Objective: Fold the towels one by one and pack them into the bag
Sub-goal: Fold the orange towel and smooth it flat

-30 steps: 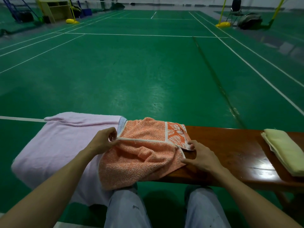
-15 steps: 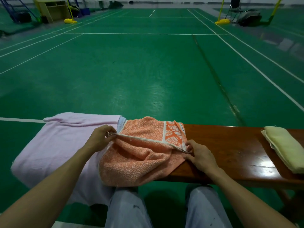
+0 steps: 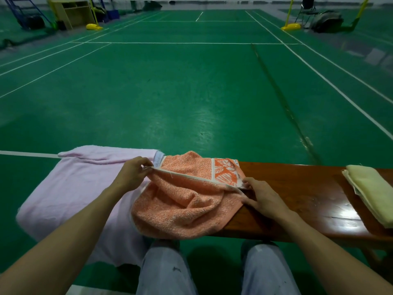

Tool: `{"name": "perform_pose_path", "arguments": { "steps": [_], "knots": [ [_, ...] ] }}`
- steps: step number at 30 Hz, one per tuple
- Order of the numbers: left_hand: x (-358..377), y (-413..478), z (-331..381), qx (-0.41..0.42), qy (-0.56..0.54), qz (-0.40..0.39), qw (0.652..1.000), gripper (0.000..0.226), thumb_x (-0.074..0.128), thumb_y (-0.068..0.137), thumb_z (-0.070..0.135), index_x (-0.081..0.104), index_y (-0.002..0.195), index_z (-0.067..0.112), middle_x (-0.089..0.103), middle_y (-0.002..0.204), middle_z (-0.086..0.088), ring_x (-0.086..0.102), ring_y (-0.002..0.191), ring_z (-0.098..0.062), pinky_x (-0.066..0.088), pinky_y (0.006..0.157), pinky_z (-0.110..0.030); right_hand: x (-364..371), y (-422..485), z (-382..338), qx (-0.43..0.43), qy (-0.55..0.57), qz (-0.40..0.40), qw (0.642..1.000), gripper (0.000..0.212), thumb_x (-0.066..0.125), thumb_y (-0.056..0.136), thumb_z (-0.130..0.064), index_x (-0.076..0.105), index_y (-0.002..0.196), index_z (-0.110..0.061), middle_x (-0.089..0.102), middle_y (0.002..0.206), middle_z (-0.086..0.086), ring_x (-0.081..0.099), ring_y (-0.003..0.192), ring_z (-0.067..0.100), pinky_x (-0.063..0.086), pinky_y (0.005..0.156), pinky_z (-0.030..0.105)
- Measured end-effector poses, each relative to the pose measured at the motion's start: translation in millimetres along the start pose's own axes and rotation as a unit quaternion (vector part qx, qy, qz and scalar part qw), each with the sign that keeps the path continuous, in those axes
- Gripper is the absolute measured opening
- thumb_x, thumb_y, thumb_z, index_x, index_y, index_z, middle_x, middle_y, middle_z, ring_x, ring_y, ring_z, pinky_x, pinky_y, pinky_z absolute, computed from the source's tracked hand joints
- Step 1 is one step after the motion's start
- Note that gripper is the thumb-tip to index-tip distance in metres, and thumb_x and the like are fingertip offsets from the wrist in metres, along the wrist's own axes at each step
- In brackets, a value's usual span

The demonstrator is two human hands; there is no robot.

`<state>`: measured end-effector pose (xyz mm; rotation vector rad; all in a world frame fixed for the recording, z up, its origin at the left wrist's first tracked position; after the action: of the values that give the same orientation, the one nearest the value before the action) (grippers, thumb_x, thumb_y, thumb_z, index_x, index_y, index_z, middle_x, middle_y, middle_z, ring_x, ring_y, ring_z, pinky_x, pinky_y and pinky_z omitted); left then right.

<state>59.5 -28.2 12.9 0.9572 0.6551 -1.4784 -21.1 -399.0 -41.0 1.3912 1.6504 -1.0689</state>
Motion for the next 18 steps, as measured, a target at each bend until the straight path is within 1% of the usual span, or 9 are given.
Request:
{"name": "perform_pose_path", "arguments": {
  "steps": [2,4,7,9,11,14,15,17,18],
  "knots": [
    [1,-1,-2,0.000,0.002,-0.004,1.000,0.007,0.064,0.089,0.007,0.070,0.092,0.005,0.067,0.094,-0.010,0.057,0.082,-0.020,0.041,0.070,-0.027,1,1,4,0.009,0.010,0.000,1.000,0.068,0.071,0.086,-0.041,0.037,0.143,-0.026,0.050,0.140,0.000,0.042,0.129,0.018,0.040,0.104,0.034],
    [3,-2,-3,0.001,0.003,-0.007,1.000,0.006,0.064,0.089,0.007,0.070,0.091,0.006,0.068,0.093,-0.009,0.057,0.081,-0.019,0.040,0.067,-0.024,3,2,5,0.014,0.022,0.007,1.000,0.064,0.071,0.087,-0.038,0.039,0.141,-0.027,0.052,0.138,0.000,0.042,0.127,0.017,0.040,0.100,0.033],
    [4,-4,-5,-0.005,-0.001,-0.008,1.000,0.005,0.064,0.089,0.008,0.069,0.090,0.005,0.068,0.093,-0.009,0.056,0.081,-0.018,0.040,0.068,-0.024,8,4,3,0.012,0.044,0.034,0.998,0.052,0.069,0.090,-0.030,0.043,0.135,-0.026,0.060,0.128,-0.001,0.049,0.116,0.015,0.042,0.088,0.028],
    [4,-5,-5,-0.009,-0.002,-0.009,1.000,0.005,0.065,0.089,0.008,0.069,0.090,0.004,0.068,0.094,-0.010,0.056,0.081,-0.018,0.041,0.070,-0.026,11,5,1,0.014,0.068,0.047,0.997,0.049,0.068,0.090,-0.024,0.045,0.133,-0.024,0.062,0.124,0.002,0.055,0.108,0.015,0.047,0.084,0.026],
    [4,-5,-6,-0.011,0.000,-0.011,1.000,0.006,0.065,0.089,0.008,0.068,0.091,0.004,0.068,0.094,-0.010,0.056,0.082,-0.018,0.042,0.072,-0.027,12,5,-1,0.016,0.084,0.051,0.995,0.047,0.066,0.092,-0.018,0.044,0.133,-0.022,0.063,0.124,0.006,0.060,0.104,0.017,0.052,0.081,0.027],
    [2,-4,-8,-0.013,0.008,-0.010,1.000,0.006,0.064,0.089,0.008,0.069,0.092,0.005,0.068,0.096,-0.010,0.057,0.083,-0.019,0.041,0.071,-0.026,12,6,-3,0.020,0.095,0.043,0.994,0.045,0.061,0.094,-0.012,0.042,0.134,-0.021,0.061,0.126,0.008,0.061,0.101,0.018,0.055,0.077,0.026],
    [1,-4,-9,-0.012,0.011,-0.009,1.000,0.006,0.064,0.089,0.007,0.069,0.093,0.005,0.068,0.097,-0.010,0.057,0.083,-0.019,0.041,0.071,-0.026,12,7,-3,0.021,0.099,0.039,0.994,0.046,0.061,0.094,-0.011,0.042,0.134,-0.021,0.061,0.126,0.008,0.060,0.099,0.016,0.055,0.074,0.025],
    [-2,-3,-8,-0.009,0.015,-0.009,1.000,0.007,0.065,0.089,0.007,0.069,0.094,0.005,0.068,0.098,-0.010,0.057,0.084,-0.019,0.042,0.072,-0.026,10,7,-1,0.028,0.113,0.039,0.992,0.046,0.062,0.093,-0.009,0.042,0.133,-0.022,0.061,0.126,0.007,0.057,0.096,0.012,0.050,0.067,0.018],
    [-3,-2,-8,-0.008,0.016,-0.009,1.000,0.007,0.065,0.088,0.006,0.069,0.094,0.005,0.067,0.098,-0.010,0.058,0.084,-0.019,0.042,0.072,-0.026,9,7,0,0.034,0.124,0.047,0.991,0.046,0.063,0.092,-0.009,0.043,0.131,-0.022,0.061,0.126,0.006,0.057,0.096,0.012,0.048,0.065,0.016]
  ]
}}
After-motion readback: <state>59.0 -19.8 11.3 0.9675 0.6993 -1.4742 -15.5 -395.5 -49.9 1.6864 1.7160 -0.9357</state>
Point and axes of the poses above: each hand's wrist, its own y-axis towards the middle knuckle, its own x-axis out of the palm, z = x × y, the point moved 6 cm from there along y, towards the middle knuckle
